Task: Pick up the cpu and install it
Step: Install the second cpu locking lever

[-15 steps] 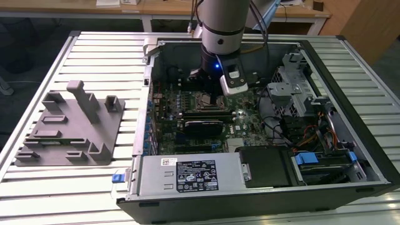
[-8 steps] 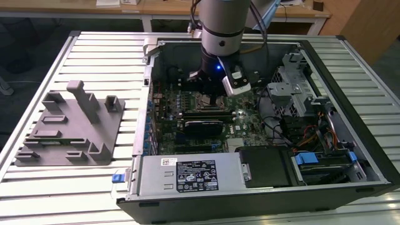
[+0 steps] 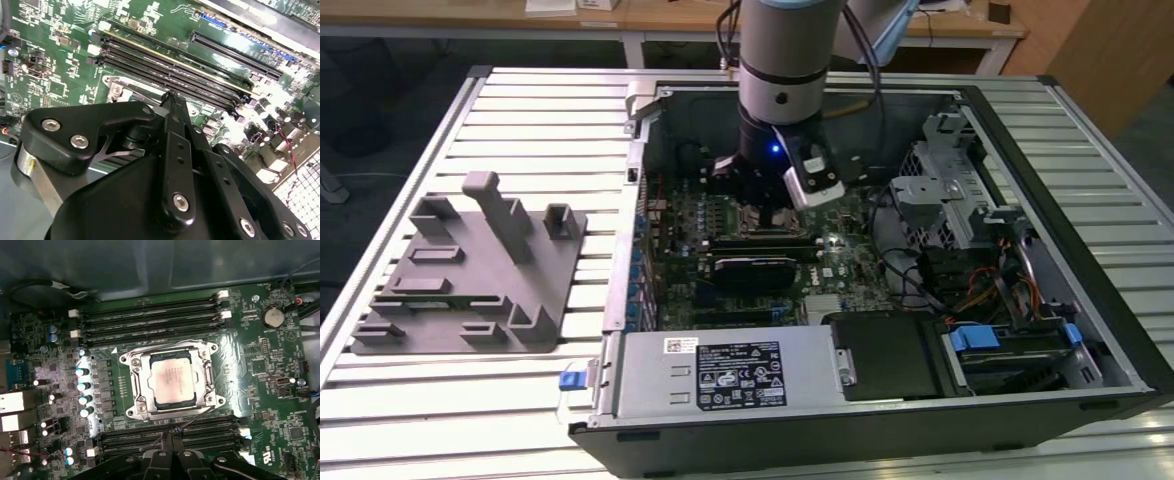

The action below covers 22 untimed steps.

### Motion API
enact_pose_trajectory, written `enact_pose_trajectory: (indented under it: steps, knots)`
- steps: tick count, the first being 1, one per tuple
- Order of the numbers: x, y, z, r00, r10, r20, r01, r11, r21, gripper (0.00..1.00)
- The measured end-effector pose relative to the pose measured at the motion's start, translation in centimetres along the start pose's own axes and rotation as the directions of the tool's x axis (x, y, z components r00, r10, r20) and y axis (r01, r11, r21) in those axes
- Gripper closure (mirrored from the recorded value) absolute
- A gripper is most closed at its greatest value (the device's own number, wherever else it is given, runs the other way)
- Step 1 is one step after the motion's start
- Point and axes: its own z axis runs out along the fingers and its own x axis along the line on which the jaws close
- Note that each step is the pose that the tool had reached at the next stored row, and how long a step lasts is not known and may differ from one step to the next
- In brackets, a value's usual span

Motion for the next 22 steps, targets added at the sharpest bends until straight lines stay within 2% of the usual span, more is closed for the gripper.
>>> enact_pose_trajectory:
  steps: [11,22]
  knots:
    - [0.09,-0.25,0.50,1.0000,-0.002,-0.0013,0.002,1.0000,0.0002,0.89]
    - [0.15,-0.29,0.65,1.0000,-0.006,-0.0015,0.006,1.0000,0.0003,0.89]
